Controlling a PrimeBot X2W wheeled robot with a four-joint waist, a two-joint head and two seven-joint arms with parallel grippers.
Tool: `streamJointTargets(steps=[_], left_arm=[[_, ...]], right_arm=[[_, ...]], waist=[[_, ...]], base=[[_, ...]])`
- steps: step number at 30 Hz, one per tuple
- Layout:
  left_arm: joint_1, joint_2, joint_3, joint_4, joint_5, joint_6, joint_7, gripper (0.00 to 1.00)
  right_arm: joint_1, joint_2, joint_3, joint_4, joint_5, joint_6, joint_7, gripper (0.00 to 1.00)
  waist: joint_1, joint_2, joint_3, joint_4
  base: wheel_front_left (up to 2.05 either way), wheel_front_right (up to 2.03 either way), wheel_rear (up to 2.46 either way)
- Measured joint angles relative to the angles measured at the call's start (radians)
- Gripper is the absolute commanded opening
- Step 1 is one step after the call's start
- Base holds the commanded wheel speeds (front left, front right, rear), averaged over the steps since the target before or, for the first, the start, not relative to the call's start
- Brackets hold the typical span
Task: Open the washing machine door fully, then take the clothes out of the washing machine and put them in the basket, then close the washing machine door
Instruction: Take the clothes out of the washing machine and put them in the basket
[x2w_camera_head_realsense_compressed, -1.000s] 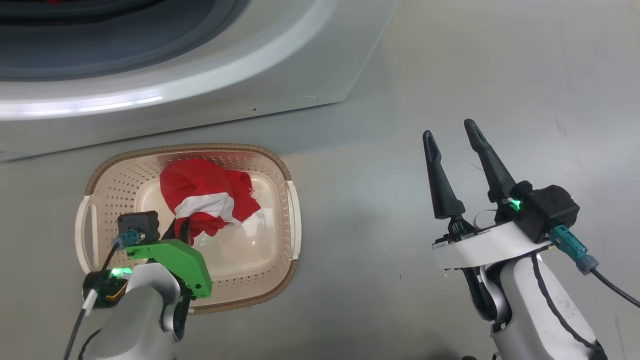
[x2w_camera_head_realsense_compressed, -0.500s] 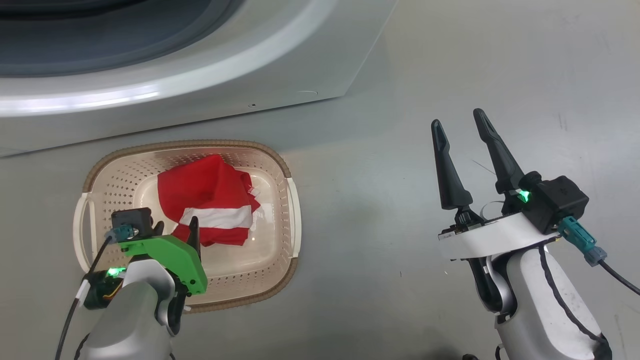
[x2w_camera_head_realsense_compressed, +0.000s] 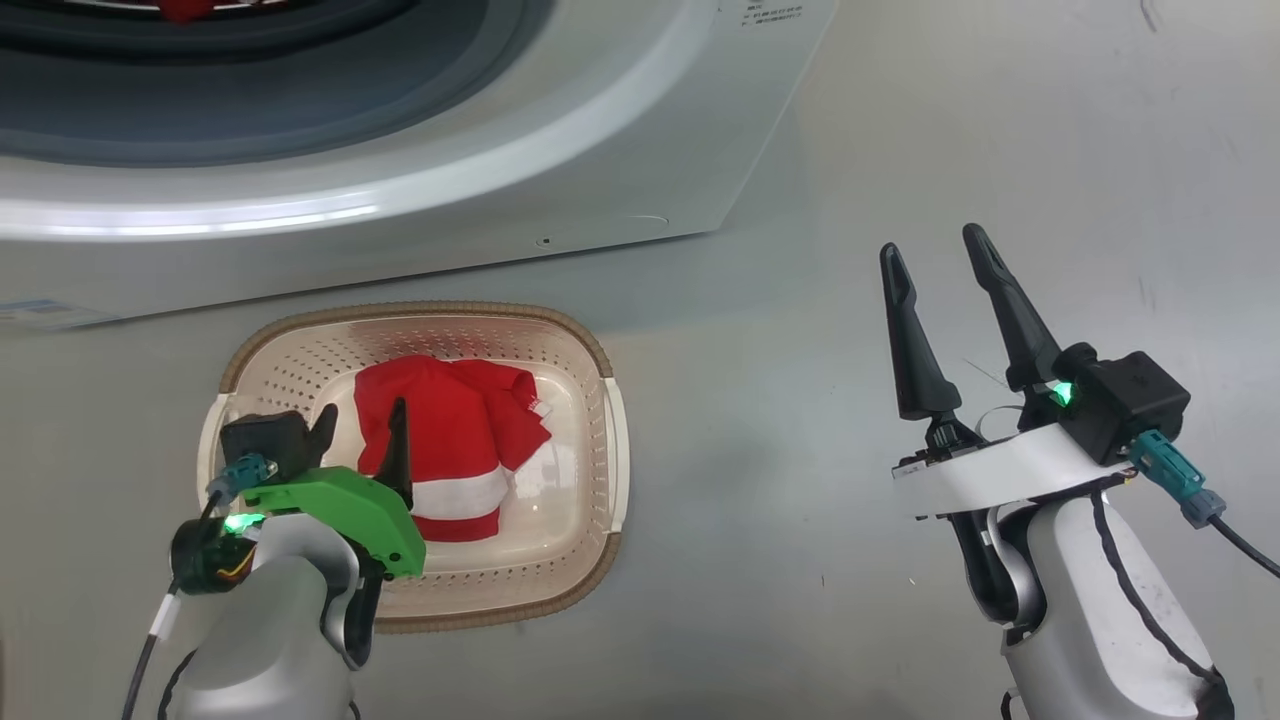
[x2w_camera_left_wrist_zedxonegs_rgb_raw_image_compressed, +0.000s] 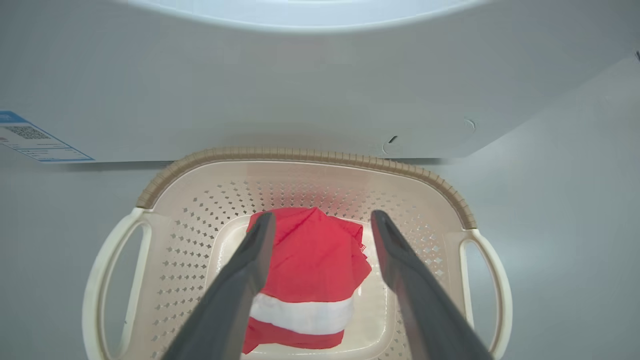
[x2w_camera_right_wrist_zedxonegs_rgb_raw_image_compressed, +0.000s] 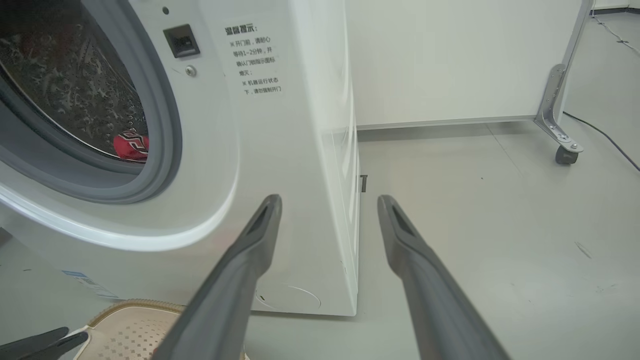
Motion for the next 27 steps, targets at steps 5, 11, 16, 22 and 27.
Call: streamJointTargets(steps=[5, 11, 16, 22, 27], left_arm=[[-0.001, -0.001, -0.011, -0.041, 0.007, -0.009, -0.017, 1.00], [-0.001, -0.002, -0.009, -0.102, 0.038, -0.009, -0.020, 1.00], [0.000, -0.002, 0.017, -0.221, 0.076, -0.007, -0.020, 1.00], [0.012, -0.003, 0.046, -0.361, 0.123, -0.003, -0.020, 1.00], [0.063, -0.003, 0.055, -0.445, 0.153, 0.003, -0.020, 1.00]], right_arm=[[0.007, 0.000, -0.023, 0.009, -0.005, 0.000, 0.000, 1.00], [0.026, 0.000, -0.041, 0.022, -0.007, 0.000, 0.000, 1.00], [0.048, 0.000, -0.047, 0.030, -0.007, 0.000, 0.000, 1.00], [0.080, 0.000, -0.057, 0.038, -0.007, 0.000, 0.000, 1.00], [0.109, 0.000, -0.067, 0.046, -0.007, 0.000, 0.000, 1.00]], waist=[[0.0000, 0.0000, -0.030, 0.019], [0.0000, 0.0000, -0.073, 0.036], [0.0000, 0.0000, -0.116, 0.043], [0.0000, 0.0000, -0.171, 0.048], [0.0000, 0.0000, -0.218, 0.054]], base=[[0.00, 0.00, 0.00], [0.00, 0.00, 0.00], [0.00, 0.00, 0.00], [0.00, 0.00, 0.00], [0.00, 0.00, 0.00]])
